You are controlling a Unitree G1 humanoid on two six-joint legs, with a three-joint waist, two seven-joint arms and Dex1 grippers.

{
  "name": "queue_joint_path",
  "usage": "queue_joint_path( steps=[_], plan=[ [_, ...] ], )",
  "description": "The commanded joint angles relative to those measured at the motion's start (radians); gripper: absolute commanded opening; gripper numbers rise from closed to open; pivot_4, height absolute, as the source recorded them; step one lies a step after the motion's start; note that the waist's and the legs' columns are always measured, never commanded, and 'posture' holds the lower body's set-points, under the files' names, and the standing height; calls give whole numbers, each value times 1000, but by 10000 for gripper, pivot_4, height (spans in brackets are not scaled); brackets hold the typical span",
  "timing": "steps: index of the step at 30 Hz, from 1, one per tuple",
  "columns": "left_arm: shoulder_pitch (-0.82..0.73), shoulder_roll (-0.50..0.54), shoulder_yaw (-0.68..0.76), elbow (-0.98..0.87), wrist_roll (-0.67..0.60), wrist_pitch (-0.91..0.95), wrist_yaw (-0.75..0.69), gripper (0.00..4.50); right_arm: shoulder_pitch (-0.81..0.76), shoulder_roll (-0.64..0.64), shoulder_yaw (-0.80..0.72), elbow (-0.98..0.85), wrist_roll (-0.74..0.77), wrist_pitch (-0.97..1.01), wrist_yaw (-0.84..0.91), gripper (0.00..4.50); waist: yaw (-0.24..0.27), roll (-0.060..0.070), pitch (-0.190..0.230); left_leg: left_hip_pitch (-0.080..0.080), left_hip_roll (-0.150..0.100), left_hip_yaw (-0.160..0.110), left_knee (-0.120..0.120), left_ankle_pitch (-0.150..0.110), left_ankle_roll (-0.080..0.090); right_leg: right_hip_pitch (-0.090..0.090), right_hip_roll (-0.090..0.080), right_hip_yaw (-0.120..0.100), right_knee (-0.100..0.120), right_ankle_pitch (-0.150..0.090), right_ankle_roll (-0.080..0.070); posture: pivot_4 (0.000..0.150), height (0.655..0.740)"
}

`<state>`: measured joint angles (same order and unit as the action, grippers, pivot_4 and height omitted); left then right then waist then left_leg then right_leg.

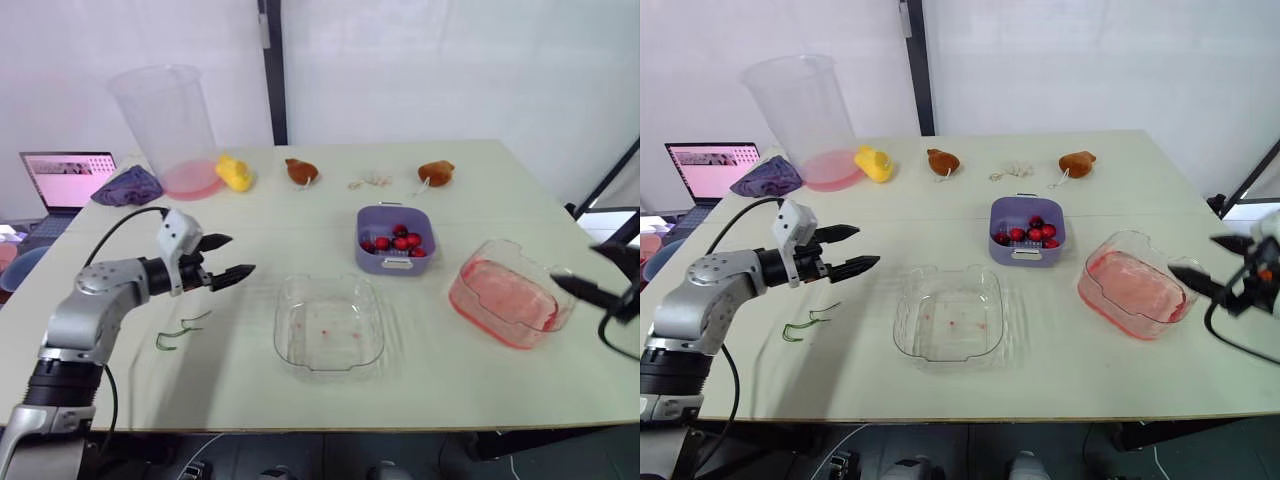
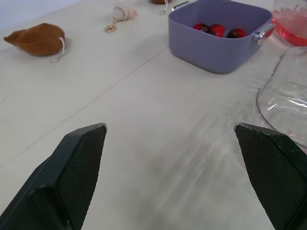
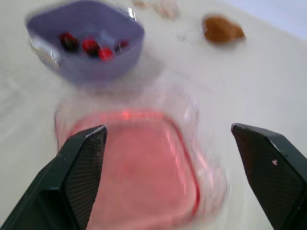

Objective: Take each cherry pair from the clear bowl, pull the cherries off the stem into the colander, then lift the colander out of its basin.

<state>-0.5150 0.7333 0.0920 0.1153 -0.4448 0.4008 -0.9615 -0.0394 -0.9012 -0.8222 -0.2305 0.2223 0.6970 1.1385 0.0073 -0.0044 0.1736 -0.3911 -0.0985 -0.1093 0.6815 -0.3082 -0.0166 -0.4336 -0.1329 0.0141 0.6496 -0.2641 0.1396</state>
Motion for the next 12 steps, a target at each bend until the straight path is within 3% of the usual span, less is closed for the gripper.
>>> queue_joint_path(
  steps=[1, 12],
  plan=[
    [1, 18, 39, 23, -5, -31, -34, 45000, 15, 14, -67, -101, 64, 4, -55, 44422, -7, 0, 0, 0, 0, 0, 0, 0, 0, 0, 0, 0, 0, 0, 0, 1500, 7400],
    [87, 22, 70, -12, -30, -12, -69, 45000, 26, 1, 11, -120, 158, -24, -155, 44422, -14, 0, 0, 1, 0, -2, 1, 0, 0, 2, 0, 0, 0, 0, 0, 1500, 7400]
  ],
)
